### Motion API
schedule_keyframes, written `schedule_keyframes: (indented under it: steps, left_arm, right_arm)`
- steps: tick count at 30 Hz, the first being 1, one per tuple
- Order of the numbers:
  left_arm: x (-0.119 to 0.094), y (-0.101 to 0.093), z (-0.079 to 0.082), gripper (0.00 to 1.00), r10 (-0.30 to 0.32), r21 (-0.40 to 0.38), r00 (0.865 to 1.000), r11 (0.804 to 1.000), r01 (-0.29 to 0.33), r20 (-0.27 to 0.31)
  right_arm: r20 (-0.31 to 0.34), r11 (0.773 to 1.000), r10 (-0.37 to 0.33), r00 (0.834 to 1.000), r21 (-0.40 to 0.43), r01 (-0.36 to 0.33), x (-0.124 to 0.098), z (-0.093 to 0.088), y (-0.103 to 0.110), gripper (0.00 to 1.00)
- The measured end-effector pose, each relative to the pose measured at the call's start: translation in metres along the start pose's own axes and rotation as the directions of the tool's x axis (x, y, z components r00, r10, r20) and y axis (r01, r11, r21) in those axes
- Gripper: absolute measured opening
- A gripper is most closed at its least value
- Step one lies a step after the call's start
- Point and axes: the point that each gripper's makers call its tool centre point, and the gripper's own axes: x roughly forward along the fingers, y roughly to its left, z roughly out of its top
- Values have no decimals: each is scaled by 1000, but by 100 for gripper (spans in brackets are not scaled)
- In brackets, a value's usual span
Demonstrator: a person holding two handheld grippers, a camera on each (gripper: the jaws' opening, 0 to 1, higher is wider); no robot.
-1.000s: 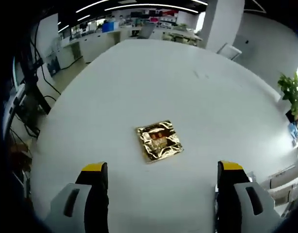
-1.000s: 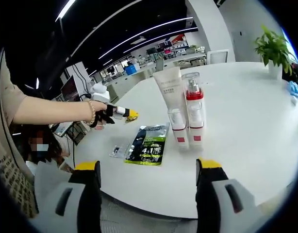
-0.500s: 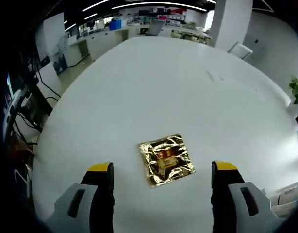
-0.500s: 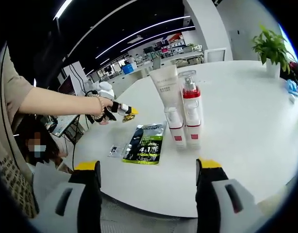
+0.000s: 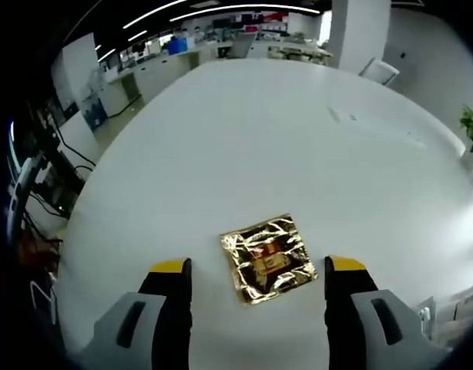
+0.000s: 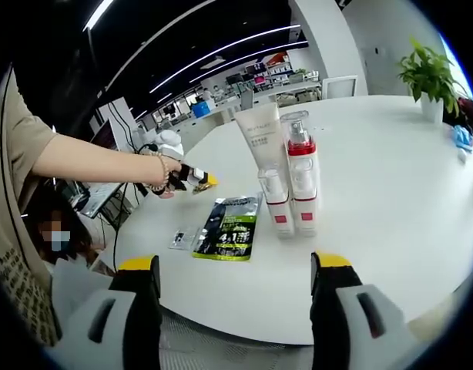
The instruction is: Arrange the skincare products in the storage area until every visible bottle or jar stands upright without overlapping.
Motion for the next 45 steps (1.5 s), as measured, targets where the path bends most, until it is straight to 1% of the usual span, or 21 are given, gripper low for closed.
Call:
schedule_keyframes:
  steps: [2,5,7,10,16,20,25,29,30,32,34,40,45]
  left_arm:
    - [-3,-3,3,54,-17,23,1000,1000,16,12]
    - [-6,-4,3,43,-25,29,1000,999,24,12]
    - [-8,-5,4,37,-31,39,999,999,31,18]
    - [-11,-5,4,36,-32,40,999,999,31,20]
    - [-20,-7,3,33,-36,97,999,995,33,25]
    - [-30,-9,0,33,-45,94,999,995,42,30]
    - [-46,-10,-7,32,-49,96,998,994,46,28]
    - [-62,-12,-16,32,-65,93,997,994,62,31]
    - [-55,-11,-14,32,-67,93,997,994,64,28]
    - [-49,-10,-15,32,-74,93,997,993,72,24]
    - [-52,-12,-22,32,-85,92,996,992,83,20]
    - [-59,-16,-49,32,-102,92,995,990,102,-5]
    - [-60,-19,-63,32,-114,89,993,989,115,-19]
  right_arm:
    - [2,1000,-1,1000,1,1,0,1,0,81]
    - [2,1000,-2,1000,1,2,0,1,0,81]
    - [0,1000,-1,1000,-1,1,0,0,1,80]
    - [2,1000,-3,1000,0,3,0,1,1,80]
    - [5,1000,-5,1000,0,5,-1,1,0,81]
    - [8,1000,-6,1000,0,6,-1,1,-2,81]
    - [15,1000,-2,1000,-4,2,-1,2,-2,81]
    - [26,1000,-1,1000,-7,1,-2,3,-1,81]
    - [29,1000,-2,1000,-12,2,-2,4,-1,81]
    - [32,1000,0,999,-14,0,-2,4,-1,81]
    - [36,1000,1,999,-14,-1,-3,5,-1,81]
    - [51,1000,7,999,-15,-6,-3,7,0,81]
    - [59,1000,13,998,-18,-12,-4,8,0,81]
